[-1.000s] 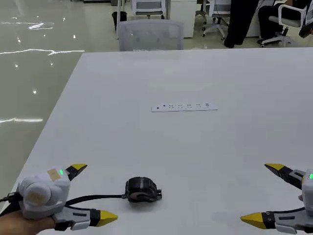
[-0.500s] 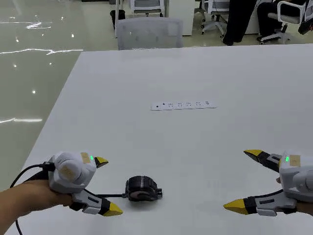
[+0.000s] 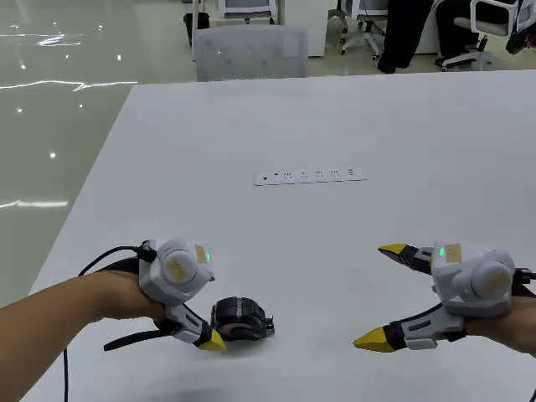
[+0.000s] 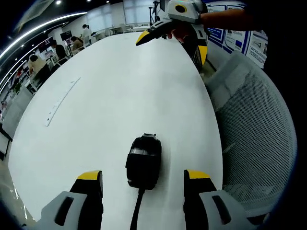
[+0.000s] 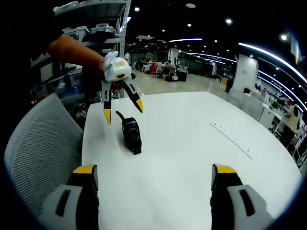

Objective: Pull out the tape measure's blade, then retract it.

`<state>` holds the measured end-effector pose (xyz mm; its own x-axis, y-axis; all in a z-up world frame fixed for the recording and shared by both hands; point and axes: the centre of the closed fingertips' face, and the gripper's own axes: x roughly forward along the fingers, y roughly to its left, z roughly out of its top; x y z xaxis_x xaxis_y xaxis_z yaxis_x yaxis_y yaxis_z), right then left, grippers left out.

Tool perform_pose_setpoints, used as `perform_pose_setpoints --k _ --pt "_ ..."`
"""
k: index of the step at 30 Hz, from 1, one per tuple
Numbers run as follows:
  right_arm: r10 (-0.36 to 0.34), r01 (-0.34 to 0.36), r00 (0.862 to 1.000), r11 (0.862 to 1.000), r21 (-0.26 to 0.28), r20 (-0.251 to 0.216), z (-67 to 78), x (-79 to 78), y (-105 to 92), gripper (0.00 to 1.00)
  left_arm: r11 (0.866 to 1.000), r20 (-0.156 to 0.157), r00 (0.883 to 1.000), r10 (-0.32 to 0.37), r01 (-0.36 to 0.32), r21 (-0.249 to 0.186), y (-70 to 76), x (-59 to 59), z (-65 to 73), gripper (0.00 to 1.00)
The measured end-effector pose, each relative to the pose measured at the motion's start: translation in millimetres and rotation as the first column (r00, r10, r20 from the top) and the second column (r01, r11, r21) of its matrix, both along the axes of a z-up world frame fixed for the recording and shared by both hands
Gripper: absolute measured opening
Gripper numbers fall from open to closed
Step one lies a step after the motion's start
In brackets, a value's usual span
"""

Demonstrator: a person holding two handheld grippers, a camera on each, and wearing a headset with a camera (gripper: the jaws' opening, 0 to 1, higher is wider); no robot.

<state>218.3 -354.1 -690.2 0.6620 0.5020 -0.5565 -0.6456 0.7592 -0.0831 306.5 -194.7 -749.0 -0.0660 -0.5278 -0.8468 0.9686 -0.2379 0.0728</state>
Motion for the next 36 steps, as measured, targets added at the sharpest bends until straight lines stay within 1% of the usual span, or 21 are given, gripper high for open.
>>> perform_pose_setpoints --k 4,6,7,9,14,16,18,20,22,24,25,26,27,28,29,30,31,32,34,35,36 --pt "0.039 -0.039 0.999 0.999 -0.007 -0.015 -6.6 5.9 10.0 0.99 1.0 0.004 1.0 -0.023 0.023 0.014 -9.2 -1.7 -3.2 0.62" --pt "0.059 -0.06 0.998 0.998 -0.01 -0.023 -10.3 9.1 16.0 0.99 0.999 0.012 0.999 -0.037 0.037 0.032 -11.6 -0.4 -7.7 0.59" --pt "0.069 -0.069 0.997 0.997 -0.016 -0.025 -12.3 10.8 18.5 0.99 0.998 0.011 0.999 -0.048 0.048 0.038 -12.4 -0.7 -9.1 0.58" --pt "0.093 -0.094 0.995 0.995 -0.019 -0.038 -16.4 14.2 25.2 0.99 0.998 -0.007 0.999 -0.051 0.051 0.046 -14.0 -2.7 -11.0 0.55" --pt "0.141 -0.143 0.989 0.989 -0.026 -0.052 -21.9 24.5 39.1 0.98 0.996 -0.004 0.998 -0.061 0.061 0.07 -15.4 -2.9 -20.5 0.53" --pt "0.155 -0.157 0.986 0.987 -0.039 -0.057 -25.3 29.0 42.4 0.98 0.994 0.014 0.997 -0.07 0.069 0.083 -15.4 -2.5 -23.9 0.53" --pt "0.165 -0.167 0.984 0.985 -0.047 -0.062 -28.1 33.5 45.9 0.97 0.993 0.025 0.996 -0.087 0.085 0.082 -17.6 -2.6 -25.8 0.52" --pt "0.175 -0.178 0.982 0.983 -0.048 -0.065 -30.2 37.1 50.6 0.97 0.993 0.01 0.997 -0.074 0.073 0.09 -18.2 -2.9 -27.9 0.49" --pt "0.183 -0.187 0.981 0.981 -0.054 -0.069 -32.4 39.7 54.7 0.96 0.993 0.019 0.997 -0.075 0.073 0.089 -18.7 -2.2 -30.2 0.48" --pt "0.194 -0.199 0.978 0.978 -0.057 -0.077 -37.5 43.6 58.4 0.95 0.992 0.025 0.997 -0.076 0.073 0.099 -18.2 -1.6 -33.7 0.47" --pt "0.196 -0.201 0.977 0.978 -0.059 -0.08 -39.3 45.8 61.4 0.95 0.992 0.036 0.997 -0.075 0.071 0.101 -18.4 -0.1 -35.0 0.47" --pt "0.196 -0.201 0.977 0.978 -0.059 -0.083 -41.4 47.7 62.8 0.95 0.992 0.039 0.996 -0.077 0.073 0.104 -18.0 0.8 -36.4 0.44" --pt "0.193 -0.199 0.977 0.978 -0.058 -0.088 -44.5 50.4 63.4 0.94 0.991 0.033 0.996 -0.084 0.08 0.107 -18.0 -0.4 -37.2 0.42" --pt "0.19 -0.196 0.977 0.979 -0.057 -0.096 -48.1 53.5 64.7 0.94 0.991 0.045 0.995 -0.094 0.089 0.101 -19.4 -1.3 -37.5 0.41" --pt "0.191 -0.197 0.977 0.979 -0.054 -0.1 -49.3 54.8 66.7 0.94 0.989 0.06 0.991 -0.123 0.117 0.09 -21.5 -2.7 -37.5 0.39" --pt "0.195 -0.201 0.975 0.978 -0.055 -0.107 -52.4 56.4 69.6 0.93 0.987 0.04 0.991 -0.124 0.12 0.106 -18.1 -7.9 -39.4 0.35" --pt "0.2 -0.207 0.973 0.976 -0.06 -0.112 -55.0 57.4 71.1 0.92 0.989 0.067 0.991 -0.119 0.112 0.102 -19.4 -4.6 -40.2 0.34" --pt "0.206 -0.214 0.972 0.975 -0.061 -0.114 -56.8 58.2 73.2 0.91 0.988 0.061 0.991 -0.123 0.116 0.105 -18.5 -6.0 -42.0 0.34" --pt "0.219 -0.228 0.968 0.972 -0.064 -0.123 -60.2 59.3 78.2 0.89 0.987 0.055 0.99 -0.132 0.127 0.095 -19.2 -4.1 -41.0 0.34" --pt "0.231 -0.24 0.965 0.968 -0.068 -0.125 -62.4 59.7 81.0 0.88 0.989 0.039 0.992 -0.123 0.119 0.088 -18.6 -3.5 -40.6 0.34" --pt "0.236 -0.246 0.963 0.967 -0.067 -0.128 -63.9 59.9 83.0 0.86 0.99 0.032 0.992 -0.122 0.119 0.082 -18.7 -2.9 -40.5 0.34"
